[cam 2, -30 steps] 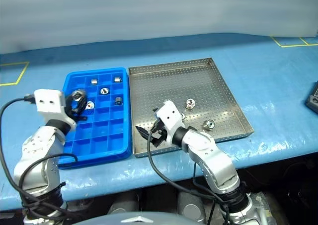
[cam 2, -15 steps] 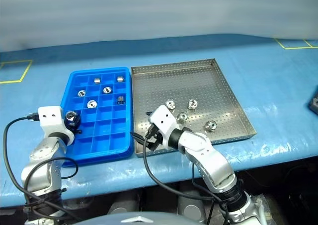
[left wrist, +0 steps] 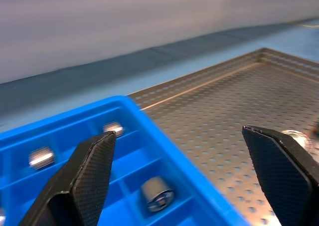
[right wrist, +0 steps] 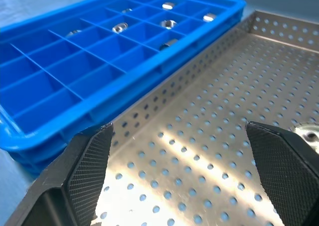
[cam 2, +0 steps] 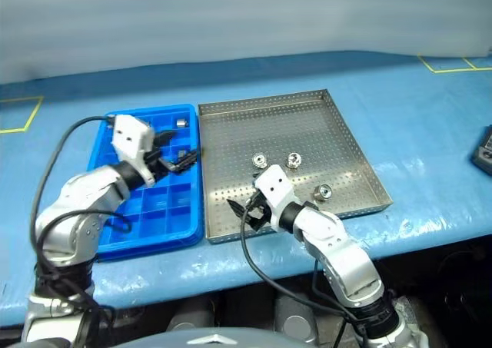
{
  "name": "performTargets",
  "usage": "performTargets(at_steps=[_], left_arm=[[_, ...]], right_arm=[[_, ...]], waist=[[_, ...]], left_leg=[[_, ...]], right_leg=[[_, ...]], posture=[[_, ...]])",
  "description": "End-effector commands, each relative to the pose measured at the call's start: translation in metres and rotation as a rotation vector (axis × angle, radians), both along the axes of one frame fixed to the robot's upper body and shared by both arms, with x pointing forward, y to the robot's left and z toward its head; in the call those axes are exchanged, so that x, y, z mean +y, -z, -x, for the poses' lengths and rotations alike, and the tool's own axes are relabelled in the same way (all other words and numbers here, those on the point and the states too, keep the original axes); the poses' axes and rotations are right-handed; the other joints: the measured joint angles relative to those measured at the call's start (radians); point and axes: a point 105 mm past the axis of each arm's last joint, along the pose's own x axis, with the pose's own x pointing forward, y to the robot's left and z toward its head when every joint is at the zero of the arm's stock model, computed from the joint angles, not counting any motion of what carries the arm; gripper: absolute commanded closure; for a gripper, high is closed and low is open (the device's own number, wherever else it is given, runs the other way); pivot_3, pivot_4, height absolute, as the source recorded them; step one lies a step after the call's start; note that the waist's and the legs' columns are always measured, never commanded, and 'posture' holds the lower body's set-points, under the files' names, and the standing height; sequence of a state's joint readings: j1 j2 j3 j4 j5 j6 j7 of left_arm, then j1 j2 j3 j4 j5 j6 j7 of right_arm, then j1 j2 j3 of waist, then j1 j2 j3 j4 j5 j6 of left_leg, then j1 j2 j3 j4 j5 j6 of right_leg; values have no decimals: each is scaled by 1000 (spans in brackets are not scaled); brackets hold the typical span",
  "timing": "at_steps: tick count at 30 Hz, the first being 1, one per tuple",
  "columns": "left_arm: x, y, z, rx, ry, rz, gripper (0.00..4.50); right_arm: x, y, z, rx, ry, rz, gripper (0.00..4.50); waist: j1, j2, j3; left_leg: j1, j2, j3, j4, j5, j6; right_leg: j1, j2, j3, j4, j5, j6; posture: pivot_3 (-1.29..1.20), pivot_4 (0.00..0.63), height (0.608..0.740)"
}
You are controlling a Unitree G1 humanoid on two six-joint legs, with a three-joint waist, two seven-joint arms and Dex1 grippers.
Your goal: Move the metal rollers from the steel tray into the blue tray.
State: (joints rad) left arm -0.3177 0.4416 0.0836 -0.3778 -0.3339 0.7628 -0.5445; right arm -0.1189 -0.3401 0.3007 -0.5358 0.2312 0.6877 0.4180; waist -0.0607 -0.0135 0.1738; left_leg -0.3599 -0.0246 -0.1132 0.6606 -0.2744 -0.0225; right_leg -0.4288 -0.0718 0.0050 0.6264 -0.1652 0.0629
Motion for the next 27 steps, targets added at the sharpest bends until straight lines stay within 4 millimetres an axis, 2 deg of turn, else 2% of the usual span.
performTargets(at_steps=[1, 6, 10, 15, 21, 24, 27], left_arm=[[-27, 14, -12, 77, 139, -51, 84], [-58, 35, -46, 114, 179, -168, 84], [-74, 48, -67, 113, 164, -227, 84], [-89, 62, -79, 118, 167, -268, 84], [-91, 76, -85, 133, 157, -329, 84], [-89, 75, -84, 126, 159, -335, 692], [-83, 61, -85, 91, 133, -307, 1641]], right_arm=[[-6, -9, 4, -52, 9, 31, 0], [-8, -5, 14, -35, 11, 37, 0], [-10, -4, 16, -33, 52, 32, 0], [-10, -4, 19, -31, 81, 20, 0], [-11, -3, 21, -33, 108, 11, 0], [-11, -4, 20, -36, 113, 7, 0], [-10, -5, 19, -39, 110, 5, 0]], waist=[[-8, 0, 0], [-31, 0, 0], [-53, 0, 0], [-87, 0, 0], [-136, 0, 0], [-156, 0, 0], [-171, 0, 0]], left_leg=[[0, 0, 0, 0, 0, 0], [0, 0, 1, 0, 0, 1], [-1, 0, 2, 0, -1, 2], [-1, 0, 4, 1, -2, 3], [-1, 0, 5, 1, -2, 4], [-1, 0, 5, 1, -2, 4], [-1, 0, 5, 1, -2, 4]], right_leg=[[0, 0, 0, 0, 0, 0], [0, 0, 1, -1, 1, 1], [0, 0, 2, -2, 2, 3], [-1, 0, 4, -2, 2, 5], [-1, 0, 5, -2, 3, 6], [-1, 0, 6, -2, 3, 6], [-1, 0, 6, -2, 3, 6]], posture=[[-147, 150, 740], [-209, 150, 740], [-249, 150, 740], [-310, 150, 740], [-331, 150, 740], [-321, 150, 740], [-293, 150, 740]])
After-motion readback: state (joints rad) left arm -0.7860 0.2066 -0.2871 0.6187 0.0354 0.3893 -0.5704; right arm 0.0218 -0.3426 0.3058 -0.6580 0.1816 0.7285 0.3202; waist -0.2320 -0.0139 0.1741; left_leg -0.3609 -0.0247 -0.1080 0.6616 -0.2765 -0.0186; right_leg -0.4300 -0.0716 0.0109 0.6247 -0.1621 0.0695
